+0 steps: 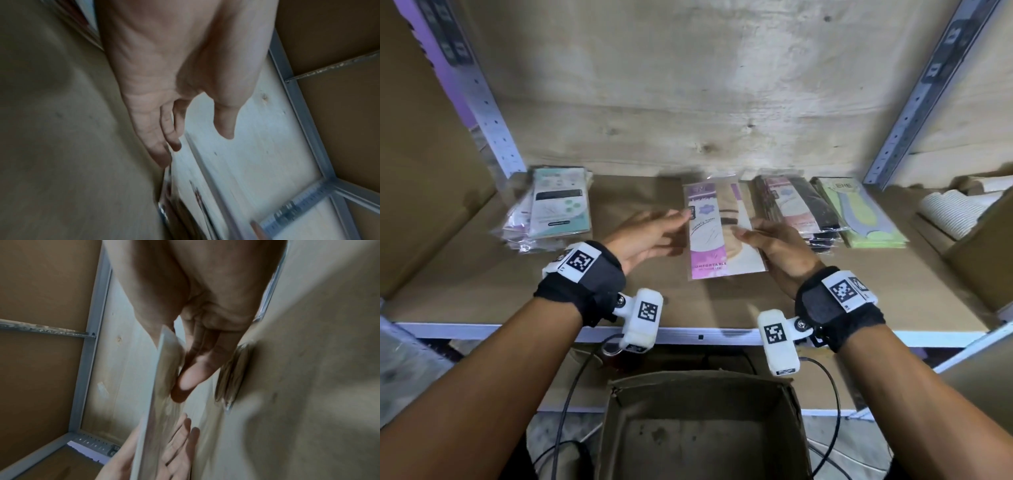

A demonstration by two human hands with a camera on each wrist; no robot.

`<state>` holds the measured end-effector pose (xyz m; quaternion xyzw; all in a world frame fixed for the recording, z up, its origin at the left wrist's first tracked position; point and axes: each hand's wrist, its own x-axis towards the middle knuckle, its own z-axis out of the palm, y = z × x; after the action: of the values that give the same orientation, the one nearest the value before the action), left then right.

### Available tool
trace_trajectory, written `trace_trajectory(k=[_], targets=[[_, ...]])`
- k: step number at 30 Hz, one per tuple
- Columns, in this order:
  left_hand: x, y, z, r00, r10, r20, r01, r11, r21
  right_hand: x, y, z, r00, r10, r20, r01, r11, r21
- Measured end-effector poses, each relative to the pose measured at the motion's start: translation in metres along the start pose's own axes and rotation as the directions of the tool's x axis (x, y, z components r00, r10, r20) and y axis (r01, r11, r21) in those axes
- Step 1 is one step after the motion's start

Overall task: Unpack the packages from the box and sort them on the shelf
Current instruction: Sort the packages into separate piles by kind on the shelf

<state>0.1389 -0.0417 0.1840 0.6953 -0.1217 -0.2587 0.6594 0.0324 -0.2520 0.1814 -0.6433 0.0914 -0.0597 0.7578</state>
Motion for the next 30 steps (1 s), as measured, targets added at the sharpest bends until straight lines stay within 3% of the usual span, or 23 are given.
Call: trace_trajectory(k=[2,7,13,19,23,30], targets=[[0.009,0.004,-0.013,0.990,-0.006,-0.143,0.007,1.000,0.006,-0.001,0.005,0.003,0.996,0.008,0.090,-0.005,0.999,-0.039],[0.017,0.016,-0.039,0.955,-0.007,-0.297,-0.014,0.997,-0.071,-0.006,0.017,0.011,0.937,0.088,0.338,-0.032,0.985,-0.168],[0.020,0.011,-0.057,0.923,0.138,-0.360,-0.071,0.979,0.193,-0.005,0.018,0.007,0.927,0.072,0.367,0.045,0.953,-0.299],[0.024,0.008,-0.056,0.925,0.147,-0.351,-0.045,0.958,0.283,-0.001,0.019,-0.004,0.924,0.092,0.372,0.046,0.937,-0.346],[0.017,0.013,-0.051,0.949,-0.010,-0.314,0.023,0.999,0.038,0.002,0.018,-0.009,0.918,0.109,0.381,0.027,0.943,-0.333],[0.008,0.016,-0.049,0.980,-0.065,-0.191,0.067,0.998,0.005,0.004,0.017,-0.013,0.920,0.098,0.379,0.025,0.952,-0.306]])
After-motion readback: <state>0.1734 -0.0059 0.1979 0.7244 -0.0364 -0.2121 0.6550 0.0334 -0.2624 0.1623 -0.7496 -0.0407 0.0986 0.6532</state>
